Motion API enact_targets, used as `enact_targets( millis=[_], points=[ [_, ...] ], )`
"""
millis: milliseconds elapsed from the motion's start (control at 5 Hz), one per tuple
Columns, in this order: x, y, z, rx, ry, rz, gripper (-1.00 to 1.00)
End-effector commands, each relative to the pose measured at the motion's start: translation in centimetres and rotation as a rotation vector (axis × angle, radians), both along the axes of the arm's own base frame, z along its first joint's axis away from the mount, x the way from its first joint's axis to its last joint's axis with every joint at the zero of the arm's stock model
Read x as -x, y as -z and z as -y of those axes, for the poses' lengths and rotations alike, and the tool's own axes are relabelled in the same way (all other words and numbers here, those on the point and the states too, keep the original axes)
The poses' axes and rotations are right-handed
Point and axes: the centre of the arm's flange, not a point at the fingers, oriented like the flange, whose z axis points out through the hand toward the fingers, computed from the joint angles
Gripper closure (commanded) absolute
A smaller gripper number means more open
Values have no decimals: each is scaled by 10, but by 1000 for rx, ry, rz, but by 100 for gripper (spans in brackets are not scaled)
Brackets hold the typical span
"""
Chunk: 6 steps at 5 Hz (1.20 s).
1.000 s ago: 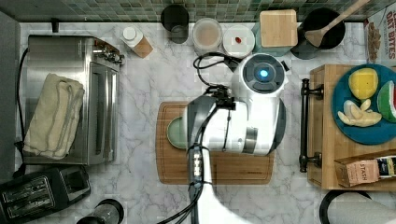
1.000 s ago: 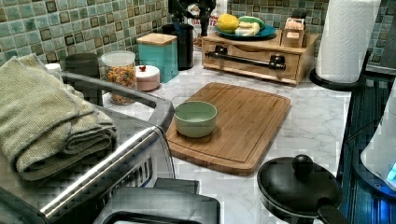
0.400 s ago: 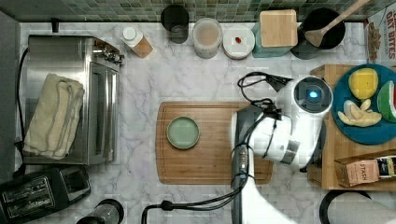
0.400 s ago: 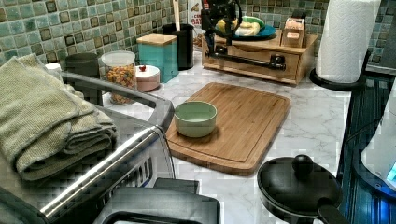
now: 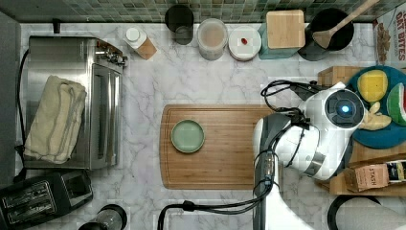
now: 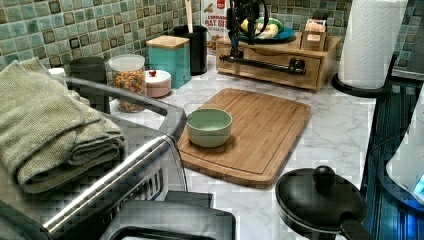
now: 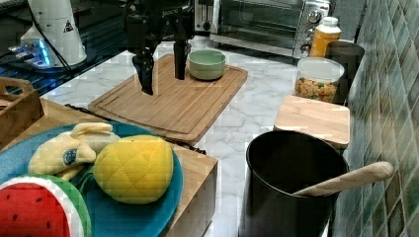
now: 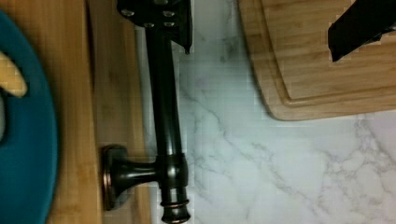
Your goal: Open the drawer.
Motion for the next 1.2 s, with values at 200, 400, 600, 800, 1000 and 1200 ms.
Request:
enact_targets(
  millis=[200, 400, 600, 800, 1000, 1200],
  points=[
    [-24, -7, 5, 113, -151, 75, -100],
    [-21, 1, 5, 140, -134, 47, -100],
    [-15, 2, 13, 160, -114, 23, -100],
    [-8, 5, 31, 161, -114, 13, -100],
    [-5, 7, 46, 177, -85, -19, -100],
    [7, 20, 58, 135, -55, -7, -100]
  ],
)
